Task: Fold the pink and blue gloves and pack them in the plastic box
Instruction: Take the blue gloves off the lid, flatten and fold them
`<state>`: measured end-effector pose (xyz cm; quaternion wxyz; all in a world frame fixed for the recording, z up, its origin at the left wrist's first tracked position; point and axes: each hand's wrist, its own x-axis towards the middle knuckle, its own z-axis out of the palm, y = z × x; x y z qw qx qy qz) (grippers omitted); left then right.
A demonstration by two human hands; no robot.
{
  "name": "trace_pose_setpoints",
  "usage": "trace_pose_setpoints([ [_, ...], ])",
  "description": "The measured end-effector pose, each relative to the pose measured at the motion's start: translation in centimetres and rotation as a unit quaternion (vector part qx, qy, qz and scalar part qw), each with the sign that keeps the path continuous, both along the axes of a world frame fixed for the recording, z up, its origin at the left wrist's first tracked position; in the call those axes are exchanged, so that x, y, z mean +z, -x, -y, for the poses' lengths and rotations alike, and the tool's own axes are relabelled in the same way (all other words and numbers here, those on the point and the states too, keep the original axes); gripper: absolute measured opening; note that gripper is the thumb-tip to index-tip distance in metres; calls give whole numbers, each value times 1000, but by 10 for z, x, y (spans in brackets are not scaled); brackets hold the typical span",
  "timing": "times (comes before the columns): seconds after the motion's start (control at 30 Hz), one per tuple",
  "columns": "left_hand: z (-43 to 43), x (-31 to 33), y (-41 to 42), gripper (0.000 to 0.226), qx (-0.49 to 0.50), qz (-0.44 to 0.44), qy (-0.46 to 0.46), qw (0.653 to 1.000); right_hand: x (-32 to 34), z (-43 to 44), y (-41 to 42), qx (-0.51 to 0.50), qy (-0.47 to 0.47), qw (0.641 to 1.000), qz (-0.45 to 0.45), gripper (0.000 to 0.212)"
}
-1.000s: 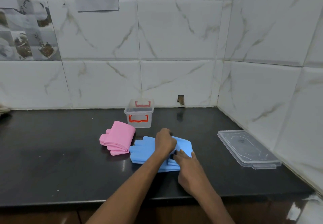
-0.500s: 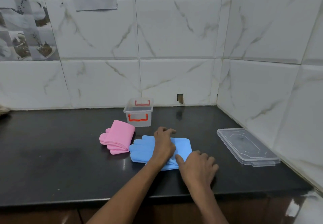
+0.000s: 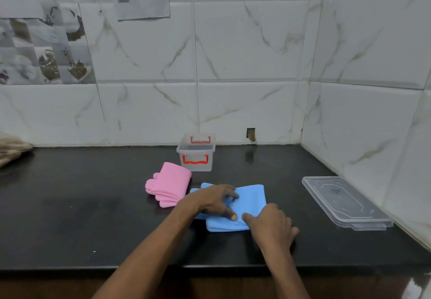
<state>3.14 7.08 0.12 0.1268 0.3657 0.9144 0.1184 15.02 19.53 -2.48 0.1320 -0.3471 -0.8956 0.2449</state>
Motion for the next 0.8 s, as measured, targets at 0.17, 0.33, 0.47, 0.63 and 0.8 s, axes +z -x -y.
trace_pose_setpoints([
  [0.17, 0, -1, 3, 68, 6, 11, -30, 999, 1, 32, -2, 12, 26, 993, -116, 53],
  [0.33, 14, 9, 16, 32, 71, 215, -203, 953, 0, 51, 3, 50, 46, 972, -226, 41],
  [0.47, 26, 3, 28, 78, 185, 441, -443, 759, -9, 63, 7, 170, -67, 949, -257, 51],
  [0.63, 28, 2, 33, 56, 245, 393, -458, 759, -18, 66, 9, 251, -193, 930, -186, 63],
  [0.8, 17, 0, 32, 46, 282, 118, -391, 868, -24, 59, 21, 317, -99, 939, -90, 70],
])
